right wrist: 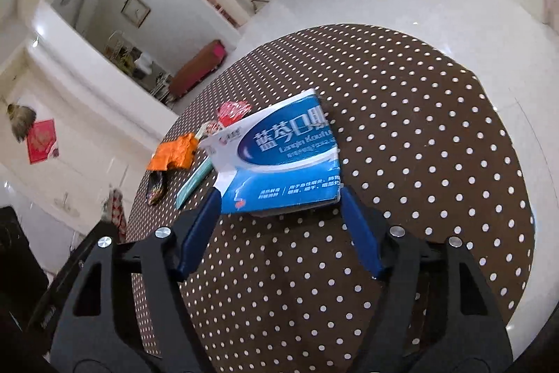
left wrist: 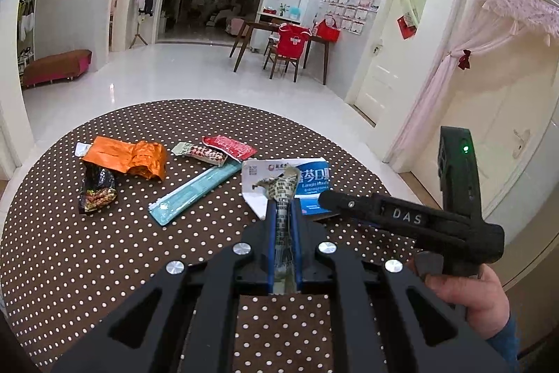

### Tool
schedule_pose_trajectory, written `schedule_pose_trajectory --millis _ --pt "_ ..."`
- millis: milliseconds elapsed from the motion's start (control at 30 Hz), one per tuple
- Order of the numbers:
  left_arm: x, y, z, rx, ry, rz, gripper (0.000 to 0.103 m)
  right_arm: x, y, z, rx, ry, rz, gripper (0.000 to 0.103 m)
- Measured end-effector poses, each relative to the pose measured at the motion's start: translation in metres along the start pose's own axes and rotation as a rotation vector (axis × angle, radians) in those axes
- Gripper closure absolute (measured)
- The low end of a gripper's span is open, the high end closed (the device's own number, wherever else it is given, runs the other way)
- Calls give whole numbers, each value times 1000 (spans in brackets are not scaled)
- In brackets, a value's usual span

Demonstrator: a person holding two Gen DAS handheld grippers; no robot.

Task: Collect trash

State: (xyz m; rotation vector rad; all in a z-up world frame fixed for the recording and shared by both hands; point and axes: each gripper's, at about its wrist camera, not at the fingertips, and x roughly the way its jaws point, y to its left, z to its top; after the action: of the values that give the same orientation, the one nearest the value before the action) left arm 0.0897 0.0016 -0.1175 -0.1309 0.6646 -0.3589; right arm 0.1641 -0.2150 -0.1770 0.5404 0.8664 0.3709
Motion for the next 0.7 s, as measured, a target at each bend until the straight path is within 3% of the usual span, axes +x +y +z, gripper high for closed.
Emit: schedule_pose_trajectory --millis 100,167,267,333,367,400,433,467,700 --pt "-5 7 0 -6 -6 12 95 -10 26 -5 -167 -13 -78 33" --pt "-7 13 1 -21 -10 19 95 -6 51 -13 -347 19 -131 33" --pt "-10 19 -1 -37 -14 27 95 14 84 -27 -604 48 -246 33" --pt "-13 20 -2 -42 -13 31 95 32 96 -30 -711 60 -300 33" --pt "-14 22 -4 -43 -12 31 95 41 98 -29 -737 70 -310 43" --pt "-16 22 -4 -44 -12 32 95 51 99 -28 -753 83 -320 67" --pt "-18 22 -5 -43 -13 34 95 57 97 -25 -761 88 -340 68" --pt "-19 21 -5 -42 -13 35 95 59 97 -19 -759 68 -341 77" --pt "-14 7 0 -21 -12 18 95 -5 64 19 -526 -46 -144 93"
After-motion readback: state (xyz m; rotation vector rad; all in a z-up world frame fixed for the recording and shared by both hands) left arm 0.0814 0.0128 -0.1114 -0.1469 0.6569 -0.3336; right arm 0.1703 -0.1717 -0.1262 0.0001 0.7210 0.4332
